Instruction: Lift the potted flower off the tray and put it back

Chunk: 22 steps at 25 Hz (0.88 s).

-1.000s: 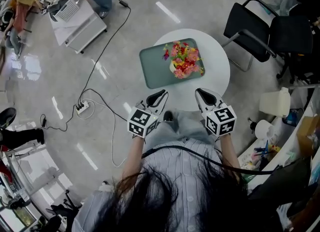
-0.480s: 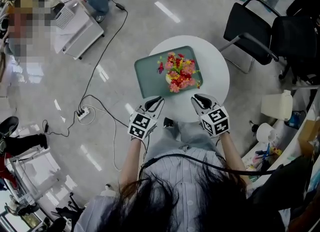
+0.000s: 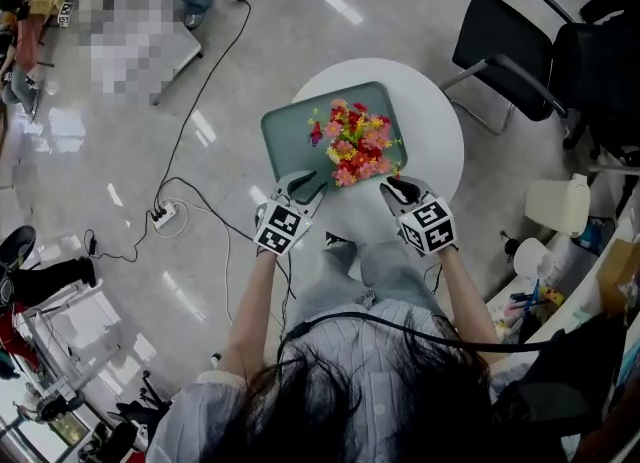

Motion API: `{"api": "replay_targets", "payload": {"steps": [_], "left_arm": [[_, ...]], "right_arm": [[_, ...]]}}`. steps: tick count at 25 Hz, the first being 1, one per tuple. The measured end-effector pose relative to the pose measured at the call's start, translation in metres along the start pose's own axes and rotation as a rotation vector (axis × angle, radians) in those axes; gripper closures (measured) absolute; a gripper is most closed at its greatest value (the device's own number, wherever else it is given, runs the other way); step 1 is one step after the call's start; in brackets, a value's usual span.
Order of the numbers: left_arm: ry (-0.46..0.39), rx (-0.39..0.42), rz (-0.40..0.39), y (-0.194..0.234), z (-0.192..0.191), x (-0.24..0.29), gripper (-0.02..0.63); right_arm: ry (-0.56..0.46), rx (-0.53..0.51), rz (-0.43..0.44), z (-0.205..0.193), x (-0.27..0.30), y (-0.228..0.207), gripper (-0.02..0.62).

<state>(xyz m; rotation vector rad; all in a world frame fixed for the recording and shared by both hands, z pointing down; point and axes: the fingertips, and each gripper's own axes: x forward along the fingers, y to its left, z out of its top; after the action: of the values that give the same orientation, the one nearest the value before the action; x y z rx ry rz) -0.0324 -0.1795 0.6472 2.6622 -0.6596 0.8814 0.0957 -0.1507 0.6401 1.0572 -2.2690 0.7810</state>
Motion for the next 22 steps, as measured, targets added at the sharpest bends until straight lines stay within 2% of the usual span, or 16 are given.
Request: {"api": "replay_targets", "payload": {"steps": [1, 4, 5, 7, 8, 12, 17, 22], "left_arm": [[0.010, 0.003, -0.004, 0.003, -0.002, 0.003, 0.467], [0.034, 0.005, -0.021, 0.010, -0.007, 0.012, 0.453], [0.044, 0.008, -0.028, 0.012, -0.010, 0.016, 0.451], [0.066, 0.025, -0.042, 0.015, -0.017, 0.022, 0.447], [0.076, 0.037, -0.052, 0.015, -0.018, 0.025, 0.445], [0.097, 0.075, -0.098, 0.017, -0.019, 0.036, 0.421], [0.102, 0.111, -0.135, 0.022, -0.017, 0.047, 0.349], [0.124, 0.179, -0.187, 0.028, -0.010, 0.057, 0.332]], "right_arm": [[0.008, -0.007, 0.005, -0.001, 0.003, -0.001, 0.557], [0.030, -0.021, 0.029, -0.002, 0.013, -0.005, 0.550], [0.039, -0.027, 0.041, -0.003, 0.016, -0.006, 0.526], [0.059, -0.042, 0.066, -0.003, 0.021, -0.007, 0.406], [0.065, -0.053, 0.073, -0.003, 0.024, -0.008, 0.389], [0.071, -0.102, 0.066, 0.000, 0.033, -0.015, 0.343], [0.096, -0.162, 0.058, 0.001, 0.048, -0.020, 0.268], [0.112, -0.225, 0.064, 0.006, 0.062, -0.022, 0.244]]}}
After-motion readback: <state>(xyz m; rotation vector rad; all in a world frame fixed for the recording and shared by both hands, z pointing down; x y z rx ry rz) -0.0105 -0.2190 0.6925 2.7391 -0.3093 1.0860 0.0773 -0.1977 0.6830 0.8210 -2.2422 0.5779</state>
